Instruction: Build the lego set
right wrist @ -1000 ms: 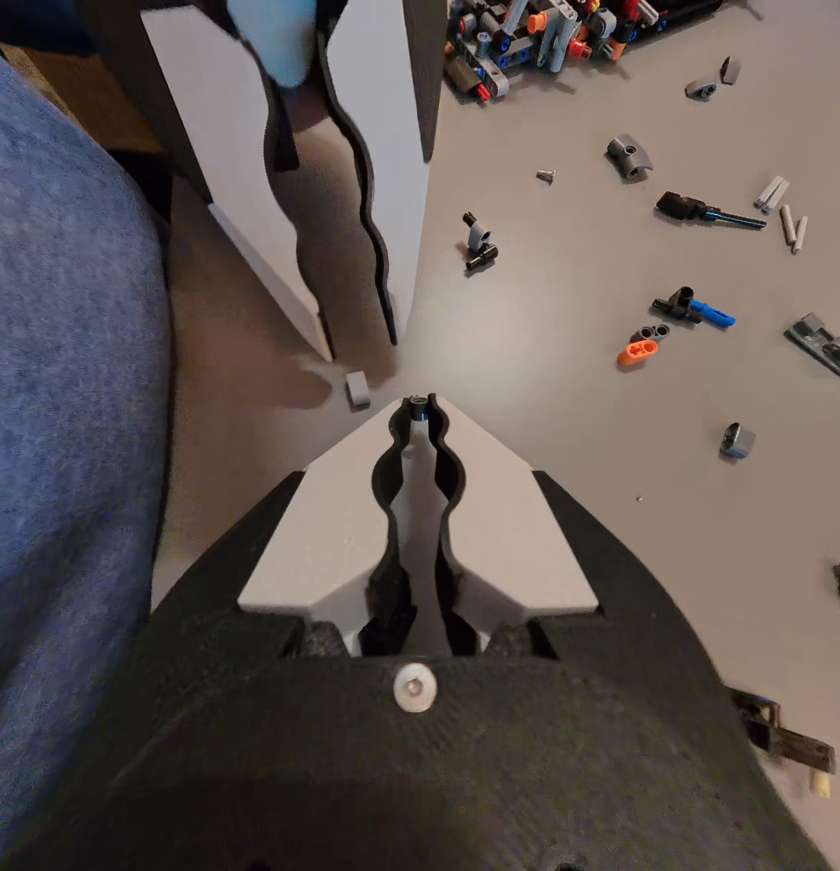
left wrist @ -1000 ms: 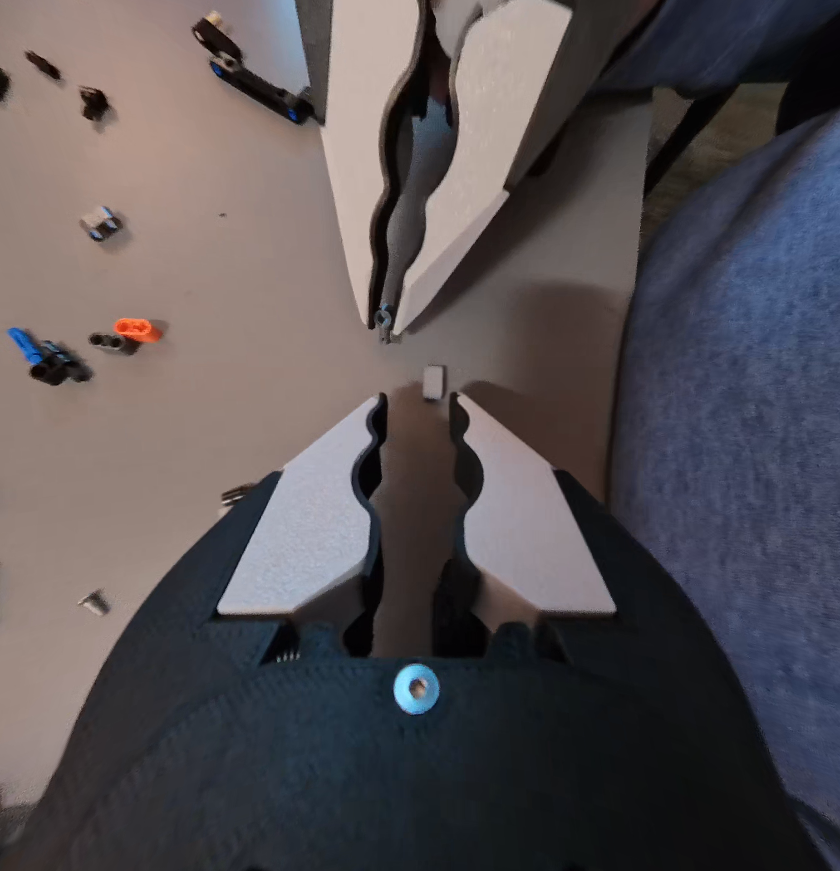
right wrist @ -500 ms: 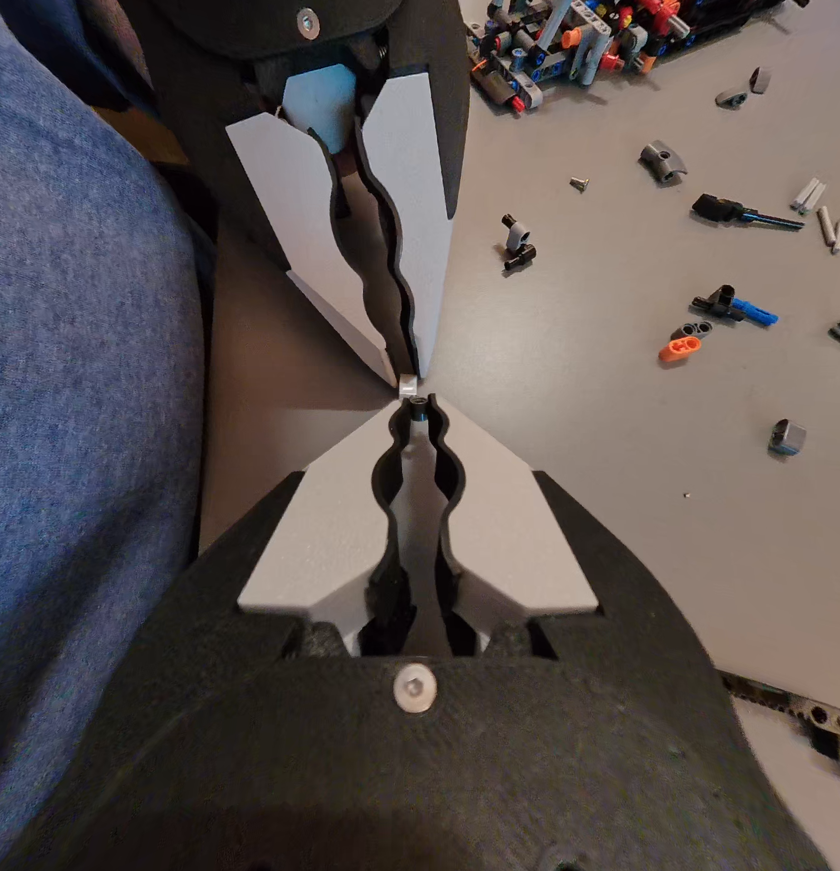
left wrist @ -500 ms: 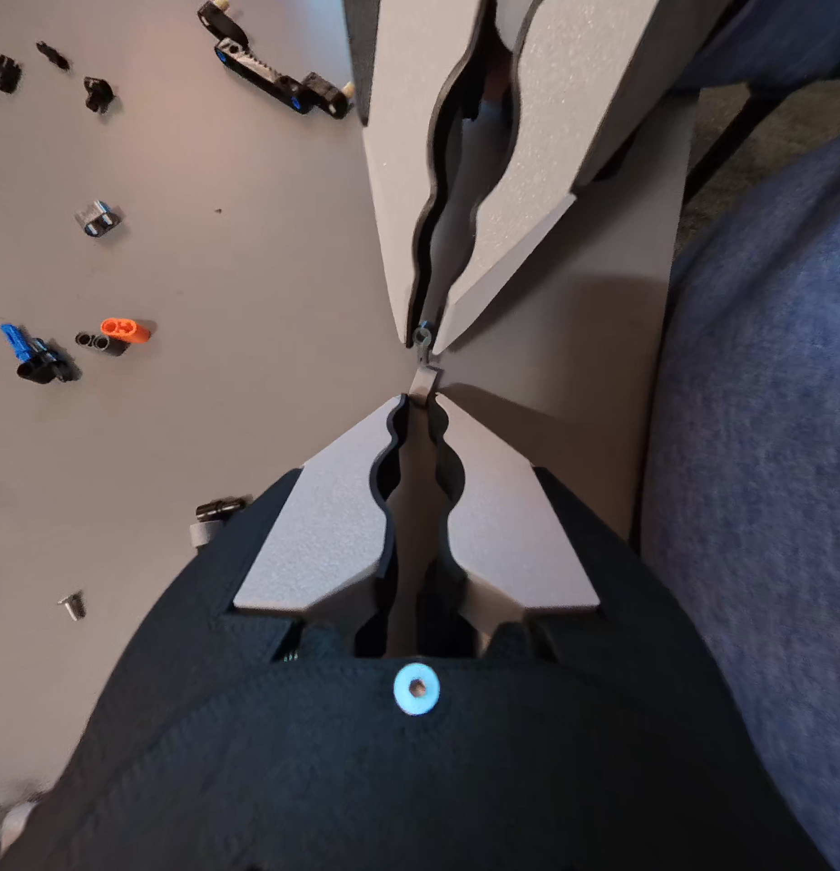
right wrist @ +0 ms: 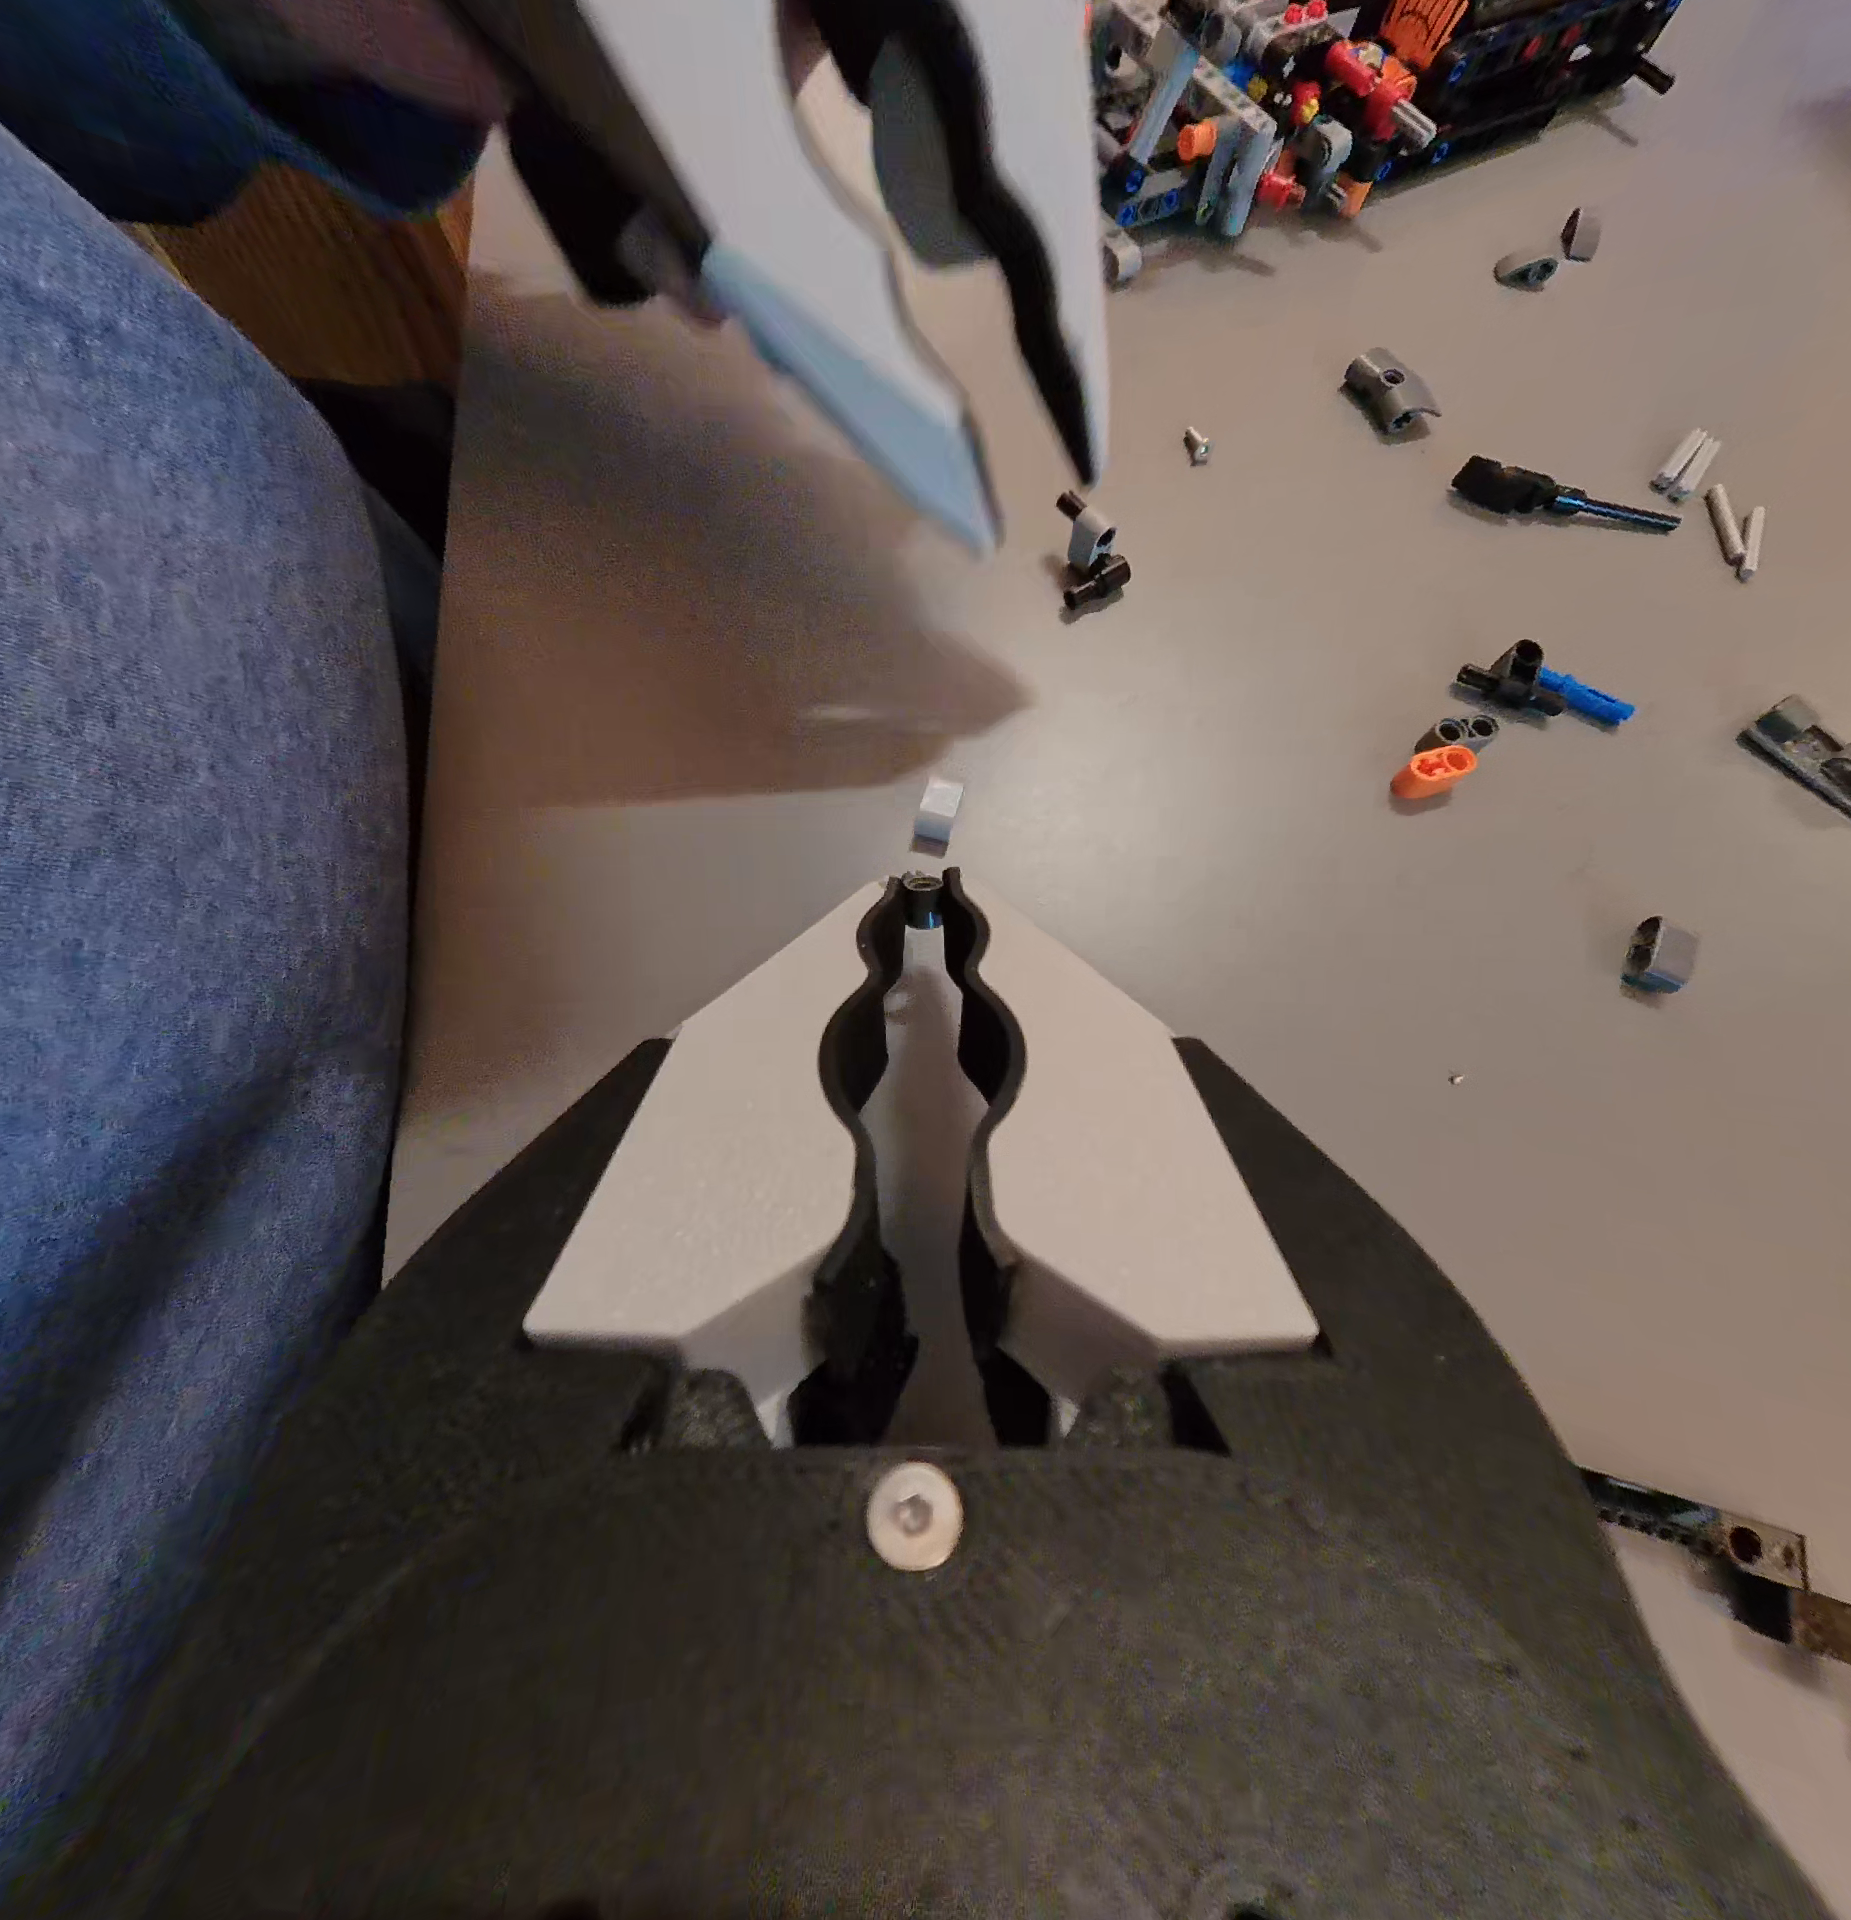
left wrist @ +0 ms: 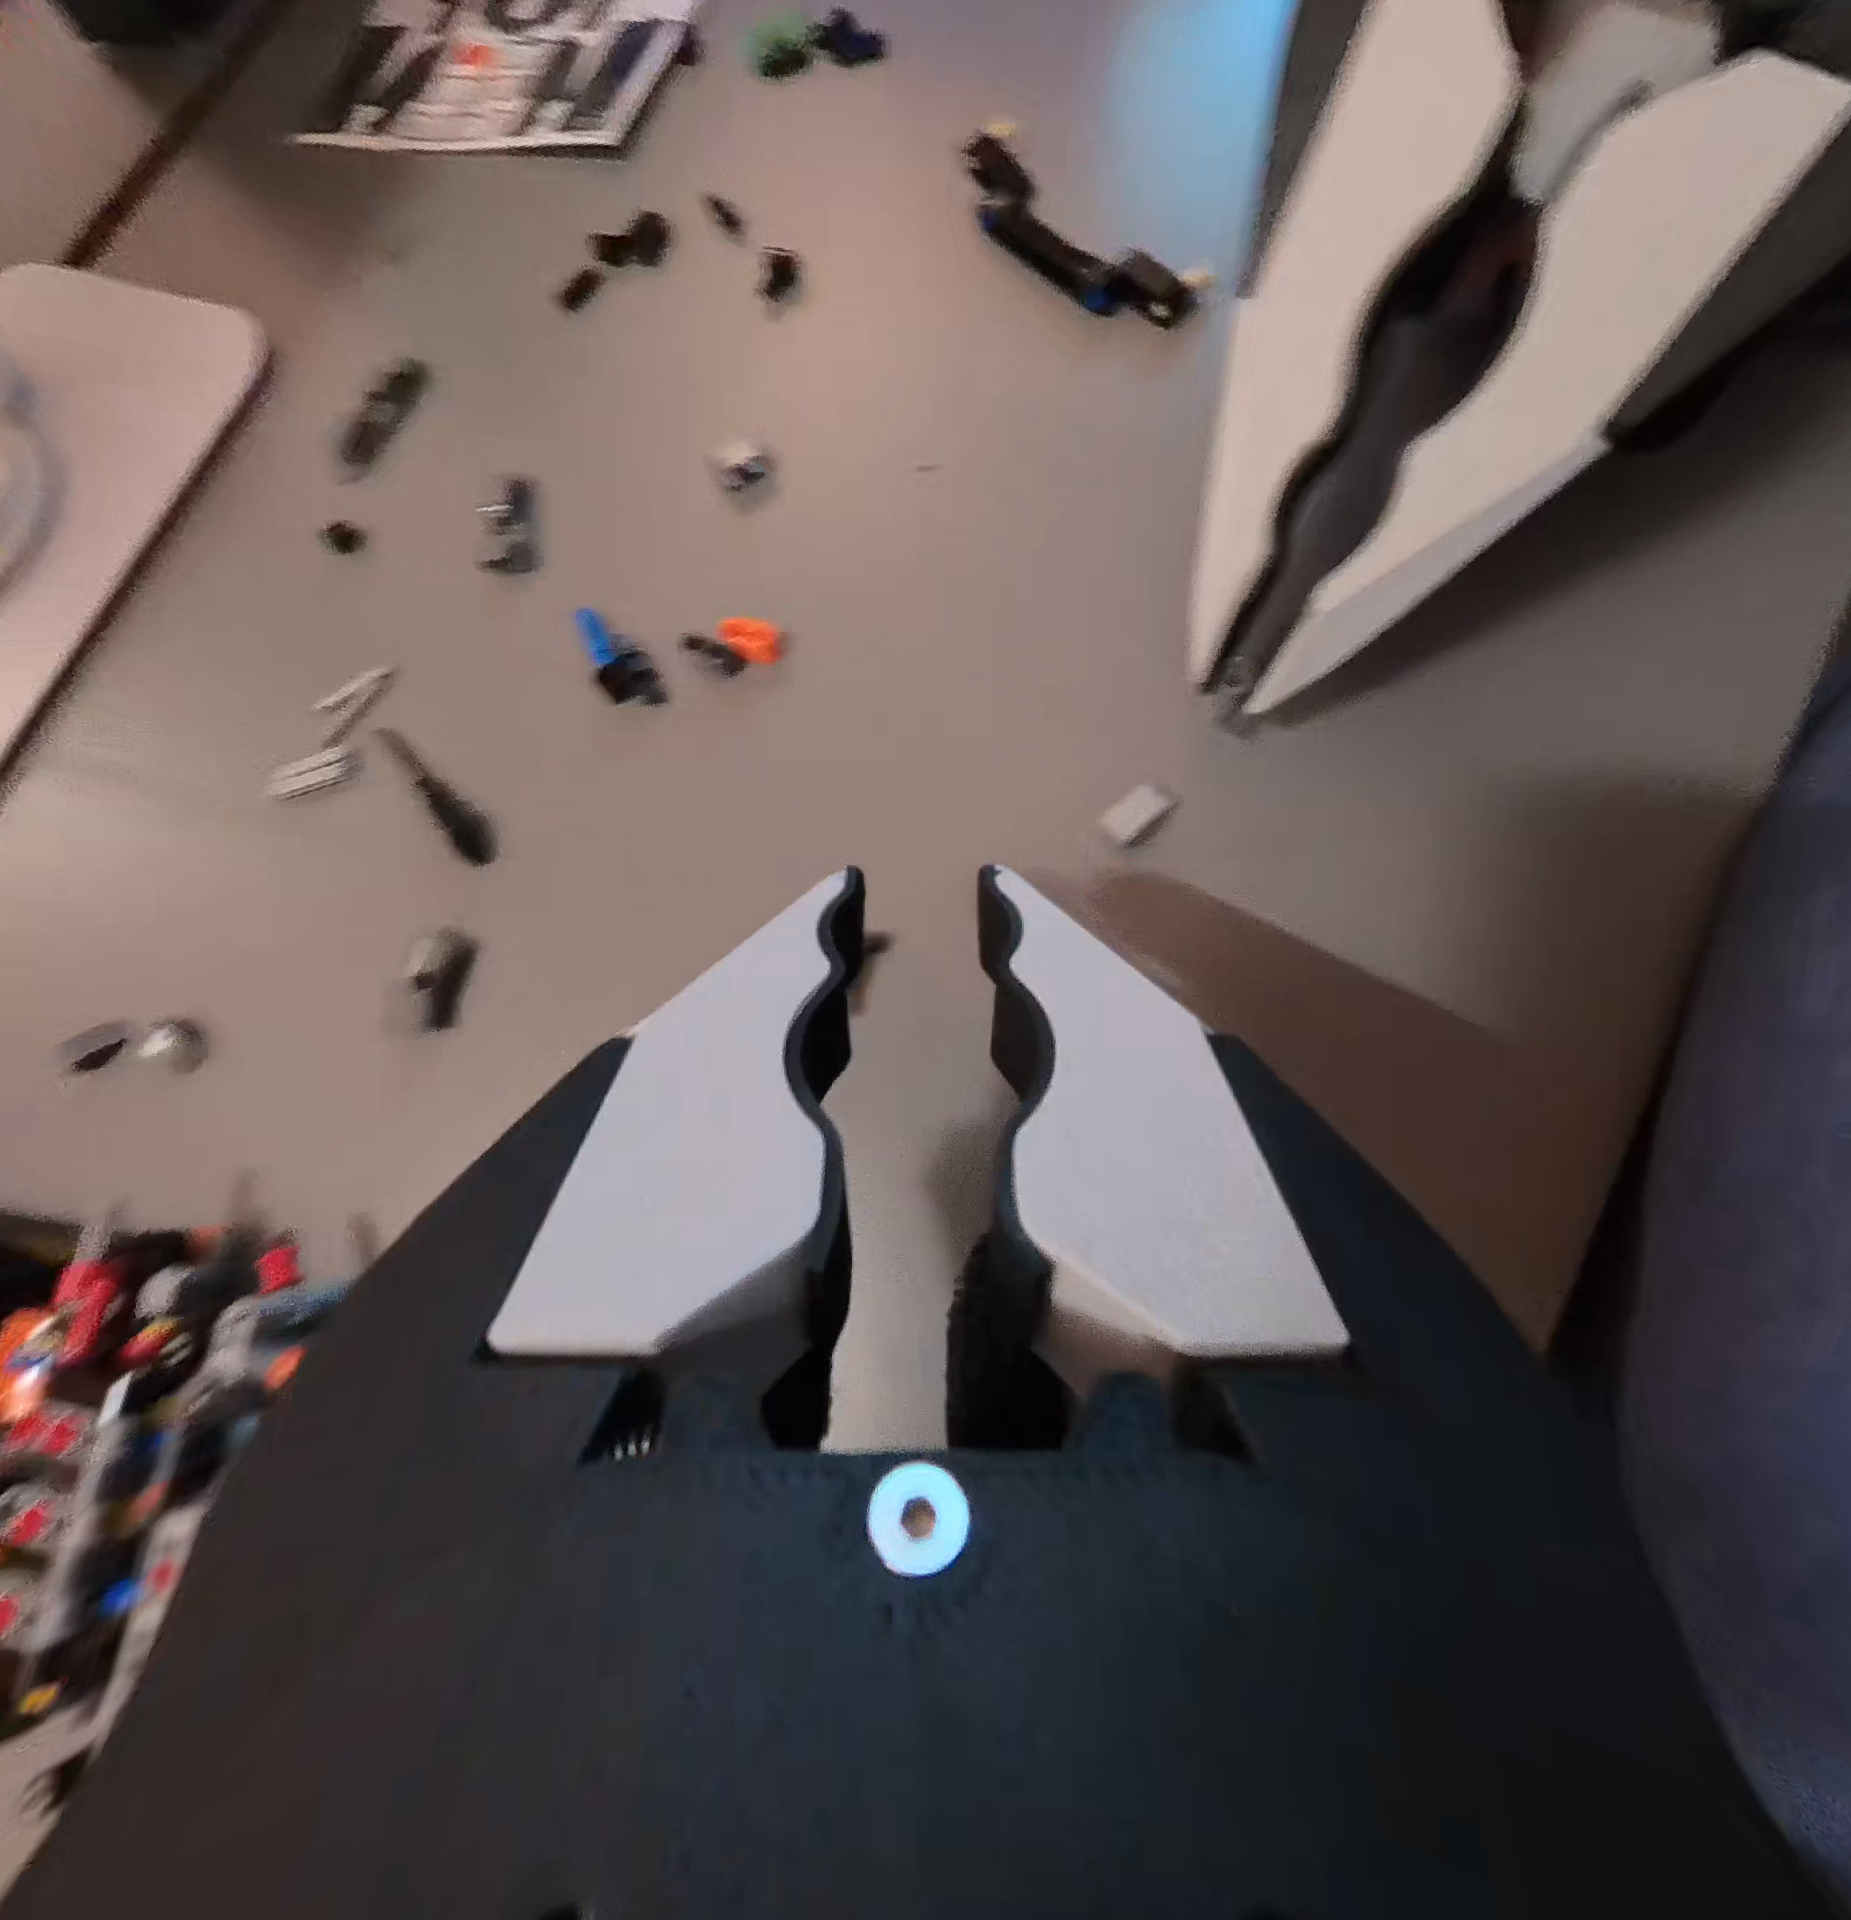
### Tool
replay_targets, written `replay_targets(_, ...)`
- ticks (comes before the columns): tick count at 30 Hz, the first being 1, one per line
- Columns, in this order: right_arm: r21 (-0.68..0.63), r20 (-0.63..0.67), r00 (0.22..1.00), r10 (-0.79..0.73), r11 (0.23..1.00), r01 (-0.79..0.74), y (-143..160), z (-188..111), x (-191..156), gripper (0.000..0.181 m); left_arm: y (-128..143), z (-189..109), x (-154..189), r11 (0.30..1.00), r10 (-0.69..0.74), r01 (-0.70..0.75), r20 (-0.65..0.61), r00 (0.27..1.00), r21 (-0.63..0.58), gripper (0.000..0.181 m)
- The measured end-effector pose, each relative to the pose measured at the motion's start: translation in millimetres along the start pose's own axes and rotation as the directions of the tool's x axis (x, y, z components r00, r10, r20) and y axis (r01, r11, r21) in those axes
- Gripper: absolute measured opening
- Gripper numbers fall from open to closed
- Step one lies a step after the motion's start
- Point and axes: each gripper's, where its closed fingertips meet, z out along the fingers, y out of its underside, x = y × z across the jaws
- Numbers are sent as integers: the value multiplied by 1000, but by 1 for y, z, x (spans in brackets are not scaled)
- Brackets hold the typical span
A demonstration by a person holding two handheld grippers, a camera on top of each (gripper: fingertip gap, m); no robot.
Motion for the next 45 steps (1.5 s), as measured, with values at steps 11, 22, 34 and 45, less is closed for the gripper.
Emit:
replay_targets(11,22,-1,1000,-5,1000,5,-2,-1,1,4,51,8,-69,975,83,-71,50,995,-209,16)
replay_targets(22,28,6,1000,-3,1000,3,-3,-1,3,4,54,19,-67,968,116,-127,-62,991,-218,1)
replay_targets(34,48,8,1000,1,999,-1,-6,-4,4,4,42,14,-74,990,46,-51,-41,998,-132,0)
replay_targets(45,70,6,1000,4,998,-5,-15,0,5,4,50,-61,-127,996,-75,80,140,987,-28,0)
